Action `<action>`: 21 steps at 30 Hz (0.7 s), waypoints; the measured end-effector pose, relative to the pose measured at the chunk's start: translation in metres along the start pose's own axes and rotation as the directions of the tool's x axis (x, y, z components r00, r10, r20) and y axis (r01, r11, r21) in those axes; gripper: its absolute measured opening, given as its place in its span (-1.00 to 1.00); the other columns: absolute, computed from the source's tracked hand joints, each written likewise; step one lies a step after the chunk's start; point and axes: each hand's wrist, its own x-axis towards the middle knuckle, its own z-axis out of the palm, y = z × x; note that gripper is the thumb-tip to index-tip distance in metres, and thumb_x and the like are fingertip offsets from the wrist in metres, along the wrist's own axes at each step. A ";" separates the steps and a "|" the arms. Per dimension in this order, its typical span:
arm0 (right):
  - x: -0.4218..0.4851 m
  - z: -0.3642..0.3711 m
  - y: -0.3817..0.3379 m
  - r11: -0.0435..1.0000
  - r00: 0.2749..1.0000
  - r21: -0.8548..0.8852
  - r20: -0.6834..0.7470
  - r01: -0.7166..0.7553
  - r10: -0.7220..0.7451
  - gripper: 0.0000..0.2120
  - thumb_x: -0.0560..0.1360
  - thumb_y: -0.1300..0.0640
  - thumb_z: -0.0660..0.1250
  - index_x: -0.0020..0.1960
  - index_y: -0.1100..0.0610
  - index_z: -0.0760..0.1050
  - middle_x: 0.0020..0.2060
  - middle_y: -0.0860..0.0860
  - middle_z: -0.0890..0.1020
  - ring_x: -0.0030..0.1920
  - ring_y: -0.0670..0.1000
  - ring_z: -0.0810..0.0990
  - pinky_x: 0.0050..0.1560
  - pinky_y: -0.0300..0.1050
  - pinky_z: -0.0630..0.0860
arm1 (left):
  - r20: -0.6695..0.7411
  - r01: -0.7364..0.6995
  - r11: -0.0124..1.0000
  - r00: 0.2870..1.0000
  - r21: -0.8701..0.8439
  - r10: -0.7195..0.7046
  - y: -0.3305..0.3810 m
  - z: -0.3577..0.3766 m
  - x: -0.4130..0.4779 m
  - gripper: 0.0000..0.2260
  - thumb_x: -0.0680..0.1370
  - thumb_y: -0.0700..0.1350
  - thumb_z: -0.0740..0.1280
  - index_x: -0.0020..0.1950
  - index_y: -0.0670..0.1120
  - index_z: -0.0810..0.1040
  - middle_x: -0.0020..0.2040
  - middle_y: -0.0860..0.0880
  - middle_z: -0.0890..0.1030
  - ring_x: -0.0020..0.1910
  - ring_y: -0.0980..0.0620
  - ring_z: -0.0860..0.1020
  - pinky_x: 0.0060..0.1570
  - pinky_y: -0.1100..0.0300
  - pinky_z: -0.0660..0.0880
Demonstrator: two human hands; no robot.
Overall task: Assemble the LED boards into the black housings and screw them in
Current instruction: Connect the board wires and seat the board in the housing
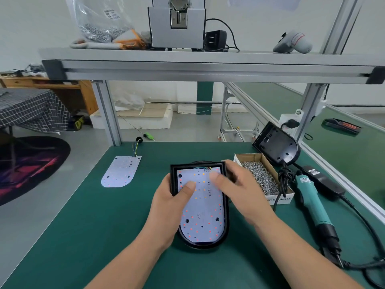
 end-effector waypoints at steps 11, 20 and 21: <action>-0.013 0.000 -0.008 0.976 0.929 -0.154 0.314 -0.154 0.196 -0.50 0.60 0.31 0.31 0.08 -0.33 0.68 0.06 -0.25 0.75 0.07 -0.28 0.69 -0.01 -0.33 0.60 | 0.221 0.203 0.945 0.964 -0.258 -0.147 0.003 0.004 -0.009 -0.66 0.58 -0.08 0.46 0.33 -0.14 0.62 0.28 -0.27 0.68 0.21 -0.34 0.68 0.08 -0.22 0.67; -0.006 -0.001 -0.011 0.942 0.984 -0.330 0.139 -0.062 0.114 -0.64 0.66 0.30 0.26 0.11 -0.16 0.64 0.02 -0.15 0.75 0.00 -0.21 0.66 0.03 -0.26 0.60 | 0.146 0.187 0.927 0.978 -0.325 -0.146 0.008 -0.002 -0.006 -0.60 0.50 -0.07 0.51 0.30 -0.17 0.62 0.24 -0.30 0.69 0.14 -0.34 0.70 -0.01 -0.15 0.67; -0.008 0.000 -0.010 0.954 0.983 -0.295 0.146 -0.059 0.106 -0.64 0.68 0.26 0.26 0.13 -0.20 0.62 0.05 -0.16 0.74 0.05 -0.19 0.69 0.06 -0.25 0.61 | 0.142 0.197 0.922 0.977 -0.333 -0.157 0.008 -0.001 -0.007 -0.60 0.50 -0.07 0.52 0.31 -0.16 0.62 0.25 -0.29 0.69 0.14 -0.32 0.71 -0.02 -0.14 0.68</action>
